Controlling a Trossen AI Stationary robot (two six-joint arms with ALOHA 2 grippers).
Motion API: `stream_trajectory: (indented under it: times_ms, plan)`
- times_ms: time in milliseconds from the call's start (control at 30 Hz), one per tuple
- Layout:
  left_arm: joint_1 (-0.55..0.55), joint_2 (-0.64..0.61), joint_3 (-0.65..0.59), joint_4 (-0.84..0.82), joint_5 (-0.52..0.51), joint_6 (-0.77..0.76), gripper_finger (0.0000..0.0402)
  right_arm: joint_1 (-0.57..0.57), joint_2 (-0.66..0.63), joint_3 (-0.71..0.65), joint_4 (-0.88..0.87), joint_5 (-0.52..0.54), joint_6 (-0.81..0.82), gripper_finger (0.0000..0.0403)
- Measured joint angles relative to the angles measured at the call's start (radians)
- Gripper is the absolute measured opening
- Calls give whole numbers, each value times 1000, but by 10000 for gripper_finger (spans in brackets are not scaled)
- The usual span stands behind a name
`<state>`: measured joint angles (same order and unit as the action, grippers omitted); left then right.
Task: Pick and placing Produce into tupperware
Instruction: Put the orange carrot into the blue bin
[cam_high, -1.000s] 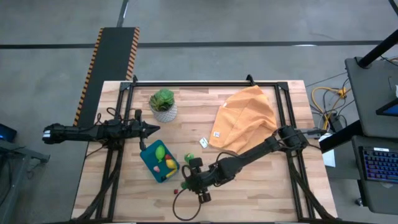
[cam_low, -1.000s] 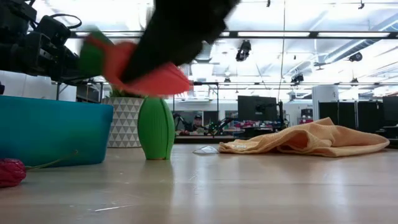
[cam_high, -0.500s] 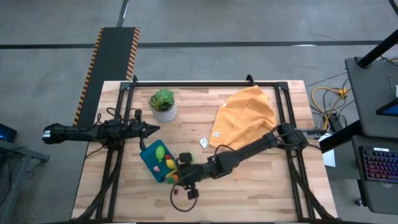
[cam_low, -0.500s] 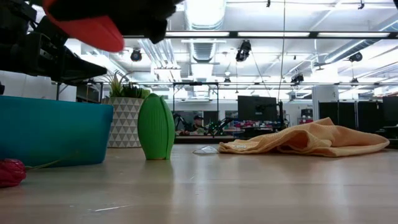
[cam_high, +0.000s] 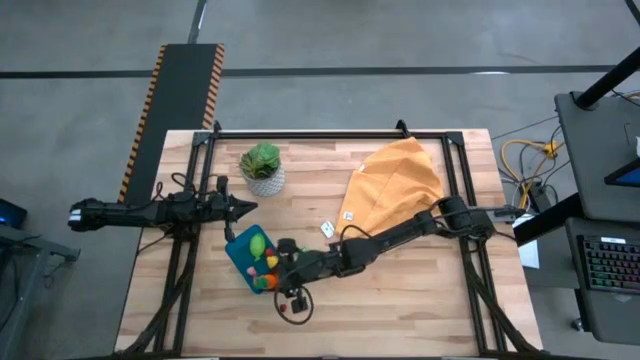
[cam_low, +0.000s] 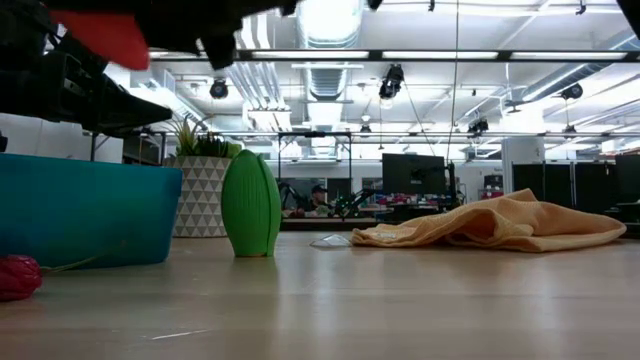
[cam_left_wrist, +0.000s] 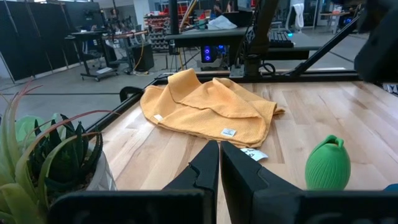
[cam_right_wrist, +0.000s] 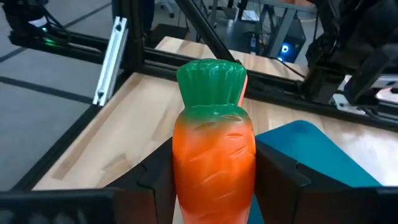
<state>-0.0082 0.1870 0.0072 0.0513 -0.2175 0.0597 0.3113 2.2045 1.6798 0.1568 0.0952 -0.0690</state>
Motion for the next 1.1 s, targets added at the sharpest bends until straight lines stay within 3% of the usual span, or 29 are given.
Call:
stream_trajectory:
  times_ms: [333, 567, 1100]
  plan:
    - [0, -1, 0, 0, 0, 0, 0, -35, 84, 13, 115, 0, 12, 165]
    - [0, -1, 0, 0, 0, 0, 0, -42, 175, 110, 108, 3, 7, 166]
    - [0, 0, 0, 0, 0, 0, 0, -60, 300, 339, -158, 13, 19, 166]
